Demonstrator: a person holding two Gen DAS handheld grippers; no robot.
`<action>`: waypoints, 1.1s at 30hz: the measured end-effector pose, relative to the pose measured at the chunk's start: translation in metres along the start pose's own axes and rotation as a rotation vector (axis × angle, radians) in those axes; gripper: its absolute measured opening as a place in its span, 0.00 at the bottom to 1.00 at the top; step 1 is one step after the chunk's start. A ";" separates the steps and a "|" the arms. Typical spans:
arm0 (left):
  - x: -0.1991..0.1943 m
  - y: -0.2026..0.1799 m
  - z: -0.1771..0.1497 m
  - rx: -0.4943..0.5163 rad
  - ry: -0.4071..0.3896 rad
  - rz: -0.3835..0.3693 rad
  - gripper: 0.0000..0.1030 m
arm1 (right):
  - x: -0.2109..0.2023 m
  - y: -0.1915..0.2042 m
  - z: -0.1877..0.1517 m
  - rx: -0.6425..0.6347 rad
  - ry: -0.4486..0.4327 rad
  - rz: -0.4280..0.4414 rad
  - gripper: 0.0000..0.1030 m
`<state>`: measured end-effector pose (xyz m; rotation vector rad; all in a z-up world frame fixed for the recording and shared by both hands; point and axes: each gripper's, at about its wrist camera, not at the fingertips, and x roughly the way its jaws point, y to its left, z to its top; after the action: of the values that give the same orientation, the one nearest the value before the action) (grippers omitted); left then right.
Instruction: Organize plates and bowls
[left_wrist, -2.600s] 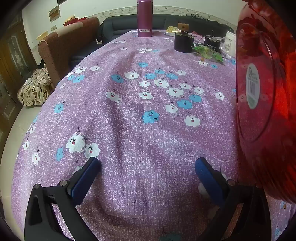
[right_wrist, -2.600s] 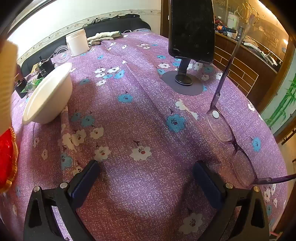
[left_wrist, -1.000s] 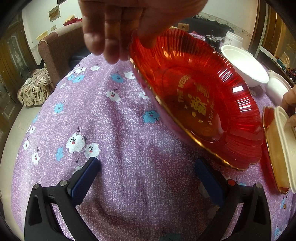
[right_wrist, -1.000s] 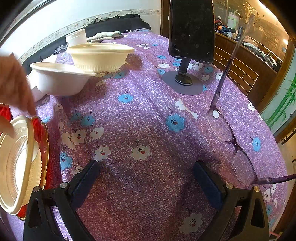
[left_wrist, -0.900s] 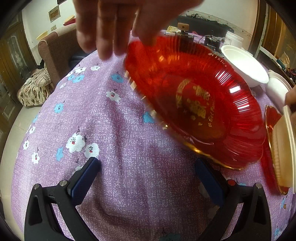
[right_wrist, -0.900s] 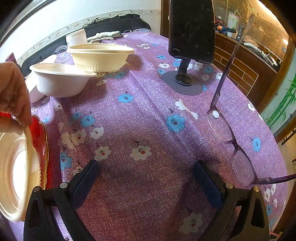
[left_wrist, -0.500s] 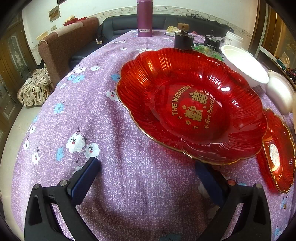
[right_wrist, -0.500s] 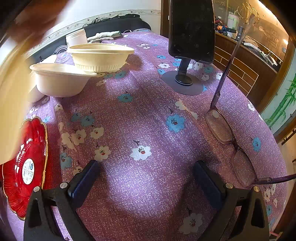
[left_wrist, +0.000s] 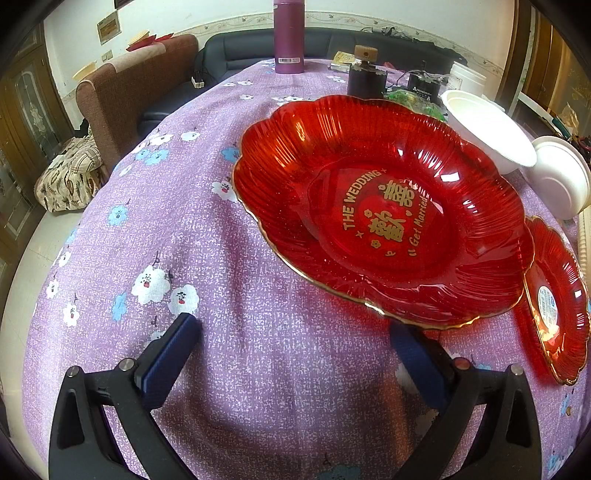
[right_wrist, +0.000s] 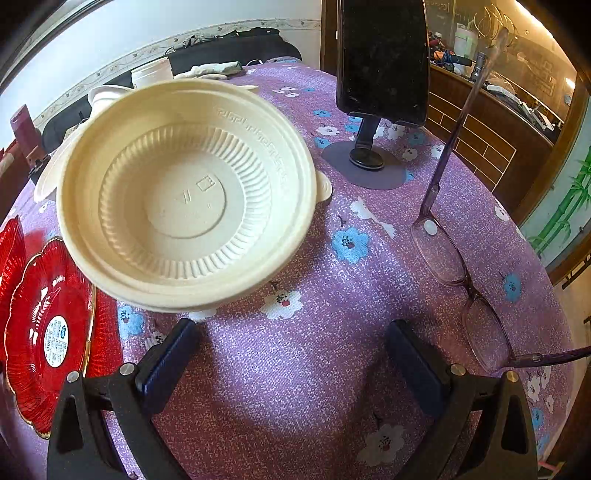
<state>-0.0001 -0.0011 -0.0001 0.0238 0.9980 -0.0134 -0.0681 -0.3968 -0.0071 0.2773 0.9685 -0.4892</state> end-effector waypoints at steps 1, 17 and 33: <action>0.000 0.000 0.000 0.000 0.000 0.000 1.00 | 0.000 0.000 0.000 0.000 0.000 0.000 0.99; 0.000 0.000 0.000 0.000 0.000 0.000 1.00 | 0.000 0.000 0.000 -0.001 0.000 -0.001 0.99; -0.008 0.003 -0.003 -0.006 0.010 0.015 1.00 | -0.003 -0.001 -0.001 -0.044 0.029 0.043 0.99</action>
<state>-0.0065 0.0022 0.0052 0.0258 1.0079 0.0030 -0.0706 -0.3968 -0.0051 0.2656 0.9988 -0.4254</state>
